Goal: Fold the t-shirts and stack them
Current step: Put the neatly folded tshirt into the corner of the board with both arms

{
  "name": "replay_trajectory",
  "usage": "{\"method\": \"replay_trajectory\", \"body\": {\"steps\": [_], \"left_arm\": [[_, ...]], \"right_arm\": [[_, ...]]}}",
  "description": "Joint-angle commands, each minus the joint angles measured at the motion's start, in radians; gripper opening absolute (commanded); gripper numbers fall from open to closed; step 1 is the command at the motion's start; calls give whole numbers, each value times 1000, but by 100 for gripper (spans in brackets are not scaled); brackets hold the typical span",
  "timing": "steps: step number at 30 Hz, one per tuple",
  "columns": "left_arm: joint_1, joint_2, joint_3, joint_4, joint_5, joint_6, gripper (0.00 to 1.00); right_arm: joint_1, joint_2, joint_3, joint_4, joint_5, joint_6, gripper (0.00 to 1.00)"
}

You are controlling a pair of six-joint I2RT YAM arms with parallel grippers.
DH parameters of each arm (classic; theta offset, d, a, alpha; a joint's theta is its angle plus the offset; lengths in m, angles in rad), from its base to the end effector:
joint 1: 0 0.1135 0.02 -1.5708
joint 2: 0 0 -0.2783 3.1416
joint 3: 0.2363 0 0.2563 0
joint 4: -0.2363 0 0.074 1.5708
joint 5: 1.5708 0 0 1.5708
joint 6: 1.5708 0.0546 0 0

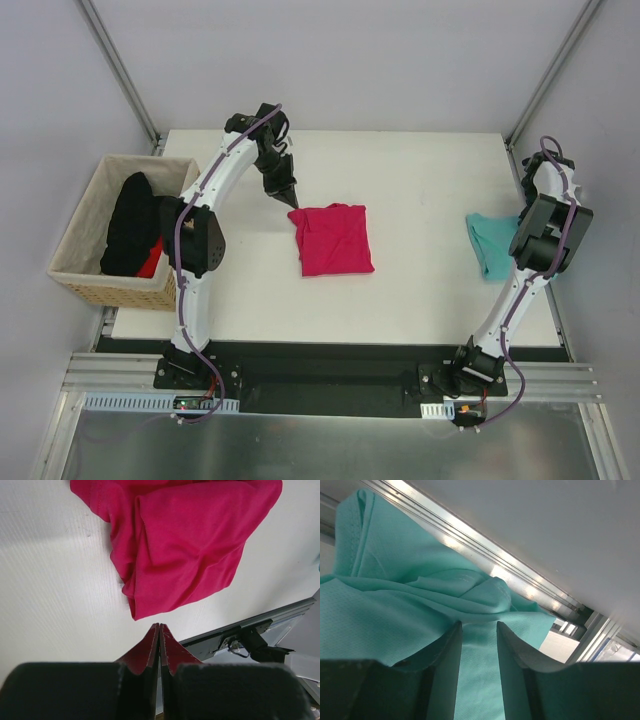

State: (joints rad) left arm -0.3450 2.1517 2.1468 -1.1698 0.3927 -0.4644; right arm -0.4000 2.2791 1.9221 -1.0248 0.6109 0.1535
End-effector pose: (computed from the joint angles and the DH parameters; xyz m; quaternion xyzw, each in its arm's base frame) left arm 0.4354 -0.1787 0.2901 -0.0191 0.9622 -0.2518 0.1021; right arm 0.4279 -0.2149 0.1774 0.2867 0.9056 -0.3082 0.0525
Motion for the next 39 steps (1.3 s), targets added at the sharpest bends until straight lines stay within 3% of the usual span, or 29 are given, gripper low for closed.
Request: {"method": "replay_trajectory", "body": {"steps": [1,39], "left_arm": [[15,-15,31,-47,9,-8,0],[38,-150,-179,-14,-63,35,0]], "right_arm": [[-37,3,-8,-1,-25,24,37],[211,-49,-101,-49,-3,58,39]]}}
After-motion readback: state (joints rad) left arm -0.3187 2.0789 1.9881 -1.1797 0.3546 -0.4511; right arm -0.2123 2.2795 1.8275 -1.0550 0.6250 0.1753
